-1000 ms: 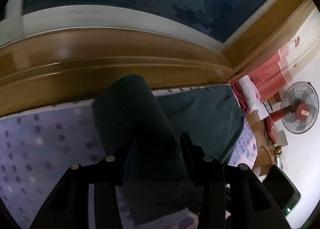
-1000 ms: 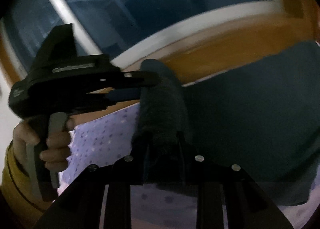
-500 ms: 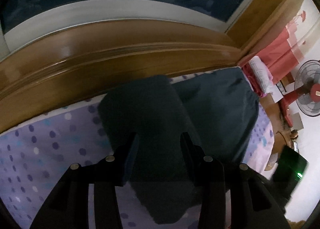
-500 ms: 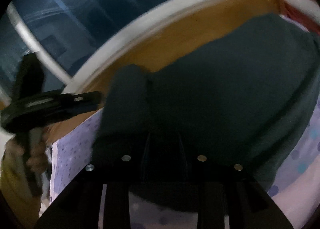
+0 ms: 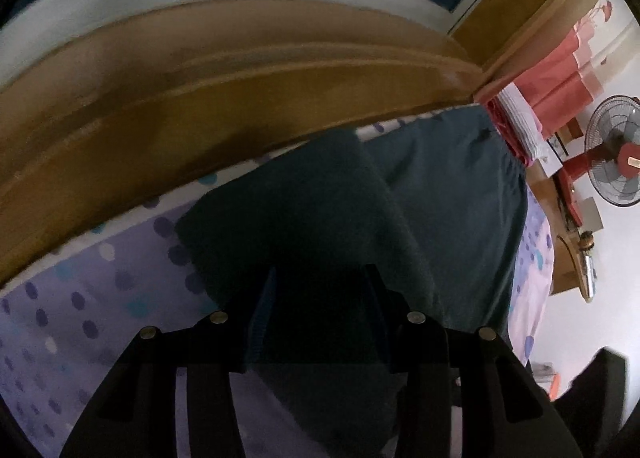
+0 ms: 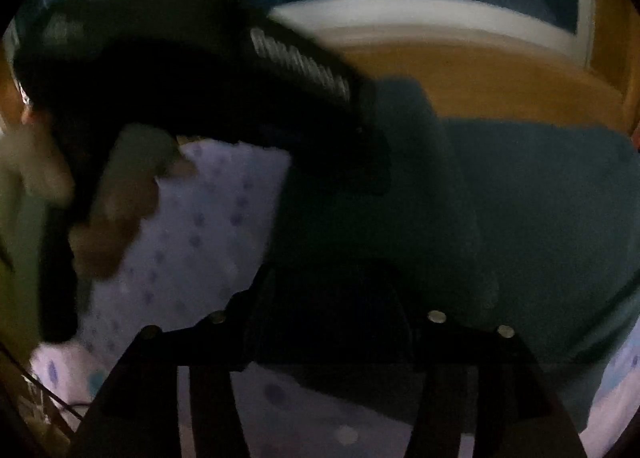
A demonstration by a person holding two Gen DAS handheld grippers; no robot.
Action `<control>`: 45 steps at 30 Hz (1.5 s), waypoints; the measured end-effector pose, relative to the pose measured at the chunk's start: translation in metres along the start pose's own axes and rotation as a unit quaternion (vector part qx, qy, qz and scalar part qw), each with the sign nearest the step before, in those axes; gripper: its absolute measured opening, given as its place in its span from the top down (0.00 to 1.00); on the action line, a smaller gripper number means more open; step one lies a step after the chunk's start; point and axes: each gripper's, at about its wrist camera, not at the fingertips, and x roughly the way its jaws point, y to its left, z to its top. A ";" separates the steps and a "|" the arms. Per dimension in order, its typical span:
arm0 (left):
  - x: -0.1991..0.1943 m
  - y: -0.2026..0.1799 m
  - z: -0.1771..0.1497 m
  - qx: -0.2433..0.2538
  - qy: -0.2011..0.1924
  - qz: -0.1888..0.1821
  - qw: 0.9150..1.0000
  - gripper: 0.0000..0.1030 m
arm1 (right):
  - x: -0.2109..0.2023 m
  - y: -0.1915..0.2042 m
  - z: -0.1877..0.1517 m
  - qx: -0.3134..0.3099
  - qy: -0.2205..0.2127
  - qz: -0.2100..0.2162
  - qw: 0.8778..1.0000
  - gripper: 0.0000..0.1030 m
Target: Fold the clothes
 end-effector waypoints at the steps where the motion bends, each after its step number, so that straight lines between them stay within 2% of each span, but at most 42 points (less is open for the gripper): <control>1: 0.001 0.002 0.000 0.000 -0.001 -0.007 1.000 0.57 | 0.006 0.005 -0.001 -0.007 0.008 -0.010 1.000 0.60; 3: 0.003 0.003 0.002 -0.002 -0.001 -0.014 1.000 0.57 | 0.006 0.008 -0.008 -0.004 0.018 -0.020 1.000 0.82; 6: 0.003 0.001 0.006 0.000 -0.001 -0.018 1.000 0.57 | 0.004 0.012 -0.014 0.006 0.028 -0.020 0.999 0.93; 14: 0.001 0.008 0.007 -0.010 -0.011 -0.043 0.999 0.57 | -0.012 0.014 -0.011 -0.002 0.026 -0.013 1.000 0.95; 16: -0.003 0.011 0.007 -0.016 -0.017 -0.043 0.999 0.58 | -0.022 0.017 -0.015 -0.006 0.023 -0.008 1.000 1.00; 22: -0.015 0.017 0.001 -0.025 -0.025 -0.048 0.998 0.58 | -0.041 0.029 -0.023 0.001 0.019 0.009 1.000 0.99; 23: -0.017 0.017 -0.001 -0.026 -0.027 -0.046 0.998 0.58 | -0.040 0.030 -0.023 0.007 0.021 0.013 1.000 0.93; 25: -0.022 0.021 -0.007 -0.028 -0.029 -0.044 0.998 0.57 | -0.035 0.027 -0.025 0.014 0.040 0.013 0.999 0.70; 26: -0.020 0.023 -0.008 -0.030 -0.026 -0.043 0.998 0.57 | -0.032 0.026 -0.026 0.017 0.049 0.012 0.999 0.50; 27: -0.018 0.025 -0.009 -0.032 -0.024 -0.041 0.998 0.57 | -0.023 0.025 -0.023 0.018 0.047 0.005 0.999 0.44; 29: -0.015 0.028 -0.011 -0.036 -0.019 -0.038 0.998 0.57 | -0.008 0.022 -0.015 0.028 0.042 -0.008 0.999 0.45; 30: -0.013 0.030 -0.012 -0.038 -0.017 -0.037 0.998 0.57 | 0.003 0.016 -0.011 0.049 0.048 -0.012 0.998 0.46; 31: -0.011 0.031 -0.012 -0.039 -0.016 -0.036 0.998 0.57 | 0.014 0.010 -0.006 0.070 0.053 -0.017 0.996 0.55; 32: -0.007 0.031 -0.011 -0.039 -0.016 -0.037 0.998 0.57 | 0.015 0.009 -0.005 0.068 0.058 -0.016 0.996 0.78; 34: -0.003 0.031 -0.008 -0.037 -0.017 -0.032 0.999 0.57 | 0.016 0.008 -0.003 0.064 0.069 -0.014 0.995 0.92; 39: 0.003 0.032 -0.002 -0.029 -0.015 -0.021 0.999 0.57 | -0.012 0.025 -0.006 -0.007 0.070 -0.010 0.997 0.97; 43: 0.003 0.036 -0.001 -0.029 -0.016 -0.025 0.999 0.57 | -0.027 0.023 -0.013 -0.015 0.081 0.002 0.997 0.99; 45: 0.002 0.038 -0.002 -0.030 -0.018 -0.028 0.999 0.57 | -0.028 0.022 -0.020 -0.028 0.078 -0.012 0.996 0.99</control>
